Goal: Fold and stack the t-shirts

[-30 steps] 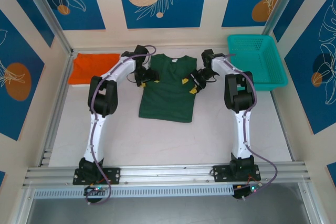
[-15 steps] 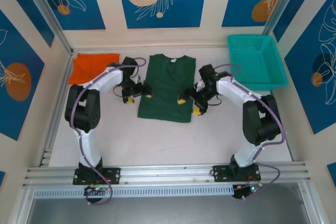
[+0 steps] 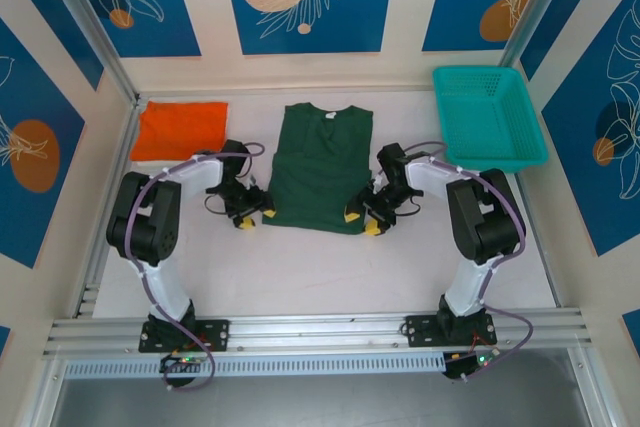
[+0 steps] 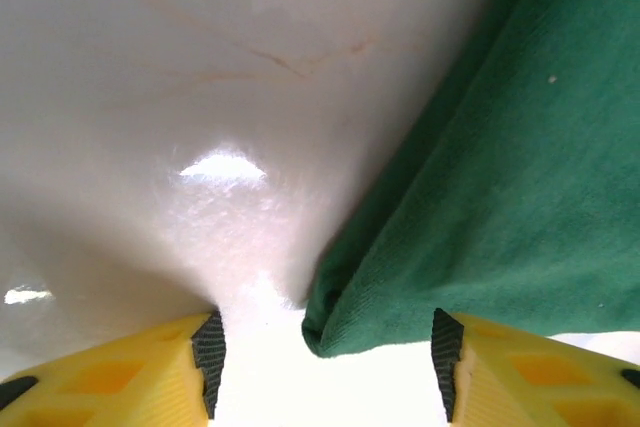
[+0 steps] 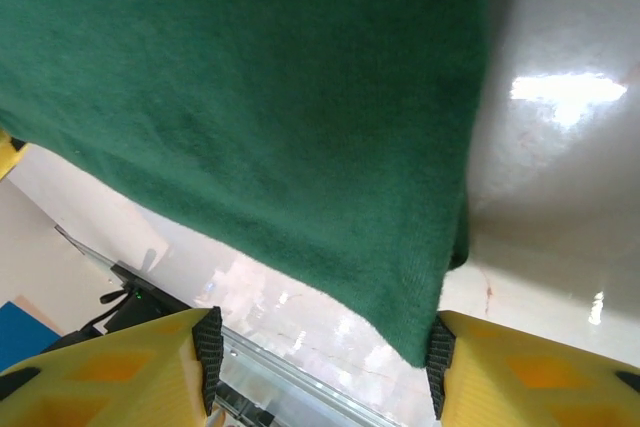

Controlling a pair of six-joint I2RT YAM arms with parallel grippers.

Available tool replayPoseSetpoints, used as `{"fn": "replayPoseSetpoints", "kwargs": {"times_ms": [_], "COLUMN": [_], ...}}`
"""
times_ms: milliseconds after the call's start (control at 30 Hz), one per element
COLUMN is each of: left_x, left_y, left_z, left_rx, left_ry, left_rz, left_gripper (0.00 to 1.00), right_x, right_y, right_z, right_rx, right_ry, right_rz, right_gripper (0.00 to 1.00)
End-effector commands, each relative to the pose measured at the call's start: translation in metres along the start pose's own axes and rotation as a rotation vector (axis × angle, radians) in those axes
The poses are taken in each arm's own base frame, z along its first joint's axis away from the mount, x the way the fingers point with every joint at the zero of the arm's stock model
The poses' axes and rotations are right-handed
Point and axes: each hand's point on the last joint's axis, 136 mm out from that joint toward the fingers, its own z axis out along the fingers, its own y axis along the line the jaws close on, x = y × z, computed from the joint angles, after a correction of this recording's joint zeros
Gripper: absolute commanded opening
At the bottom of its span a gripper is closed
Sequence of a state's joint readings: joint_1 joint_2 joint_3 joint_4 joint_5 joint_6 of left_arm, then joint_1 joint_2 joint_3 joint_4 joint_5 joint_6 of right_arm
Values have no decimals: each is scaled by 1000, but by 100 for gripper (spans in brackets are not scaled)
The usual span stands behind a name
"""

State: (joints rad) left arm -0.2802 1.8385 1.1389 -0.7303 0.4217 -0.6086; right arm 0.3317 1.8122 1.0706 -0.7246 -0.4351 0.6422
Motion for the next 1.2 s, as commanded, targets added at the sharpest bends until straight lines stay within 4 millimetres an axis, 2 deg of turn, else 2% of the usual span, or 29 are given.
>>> {"fn": "replayPoseSetpoints", "kwargs": {"times_ms": [0,100,233,300,467,533,633,767,933,1033,1133,1167], "left_x": [2,1,-2,-4,-9,-11,-12,-9,-7,-5,6,12], "left_y": [-5,-7,-13,-11,-4,-5,-5,-2,0,2,6,6], "left_z": [4,3,11,12,13,12,10,11,12,10,7,6], "left_rx": [62,75,103,84,28,28,18,4,-3,-17,-46,-44], "left_ry": [41,38,74,73,69,71,68,78,90,98,121,134], "left_rz": [-42,-23,-24,-17,-7,-7,-2,11,22,44,76,86], "left_gripper": [52,50,34,27,11,10,7,0,0,0,0,0], "right_x": [3,5,4,2,2,4,7,9,2,-4,-1,2], "right_y": [-3,-5,-11,-16,-21,-21,-19,-21,-24,-25,-32,-35], "right_z": [7,9,16,17,17,15,8,10,17,14,10,10], "right_rx": [10,22,49,70,86,89,86,84,91,110,151,160], "right_ry": [36,30,32,26,19,22,-3,7,12,-14,7,19], "right_rz": [44,54,85,98,112,109,83,85,117,117,124,120], "right_gripper": [57,56,50,43,36,41,58,56,36,19,1,0]}}
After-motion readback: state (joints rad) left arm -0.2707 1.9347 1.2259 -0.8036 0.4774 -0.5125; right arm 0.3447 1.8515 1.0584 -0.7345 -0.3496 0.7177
